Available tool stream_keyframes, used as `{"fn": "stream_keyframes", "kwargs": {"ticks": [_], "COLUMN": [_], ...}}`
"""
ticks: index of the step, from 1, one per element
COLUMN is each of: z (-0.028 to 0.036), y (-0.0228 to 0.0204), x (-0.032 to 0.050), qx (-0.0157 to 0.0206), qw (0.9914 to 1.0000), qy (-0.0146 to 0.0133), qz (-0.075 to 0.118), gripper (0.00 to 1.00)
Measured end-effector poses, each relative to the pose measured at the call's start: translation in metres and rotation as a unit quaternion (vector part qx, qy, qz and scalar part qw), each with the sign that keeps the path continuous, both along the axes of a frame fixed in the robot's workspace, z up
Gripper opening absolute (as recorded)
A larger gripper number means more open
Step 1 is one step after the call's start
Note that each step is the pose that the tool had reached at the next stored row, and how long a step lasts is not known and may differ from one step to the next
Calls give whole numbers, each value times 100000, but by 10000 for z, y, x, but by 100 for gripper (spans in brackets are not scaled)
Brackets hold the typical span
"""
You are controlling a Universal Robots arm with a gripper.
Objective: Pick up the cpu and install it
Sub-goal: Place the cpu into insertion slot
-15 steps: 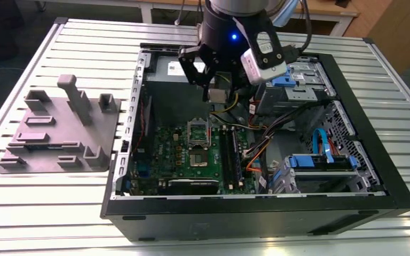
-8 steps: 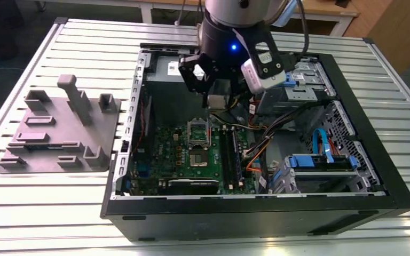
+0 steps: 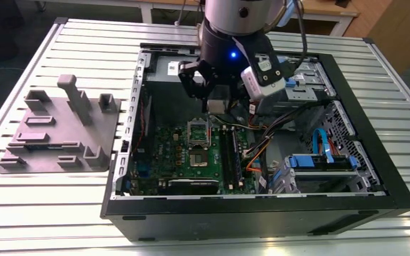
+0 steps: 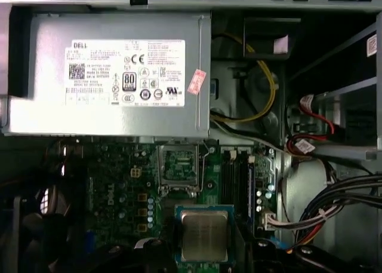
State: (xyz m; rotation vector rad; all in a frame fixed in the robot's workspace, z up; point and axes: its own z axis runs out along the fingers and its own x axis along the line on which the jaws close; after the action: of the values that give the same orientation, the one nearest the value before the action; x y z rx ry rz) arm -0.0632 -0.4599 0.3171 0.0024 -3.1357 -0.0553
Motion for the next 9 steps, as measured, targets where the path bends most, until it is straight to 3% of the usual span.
{"fn": "stream_keyframes", "kwargs": {"ticks": [3,6,9], "z": [-75,-147,-199], "y": [-65,-68,-88], "x": [-1,-63,-72], "qx": [26,12,0], "qw": [99998,99990,99980], "qy": [344,358,505], "qz": [544,1403,1954], "gripper": [47,47,47]}}
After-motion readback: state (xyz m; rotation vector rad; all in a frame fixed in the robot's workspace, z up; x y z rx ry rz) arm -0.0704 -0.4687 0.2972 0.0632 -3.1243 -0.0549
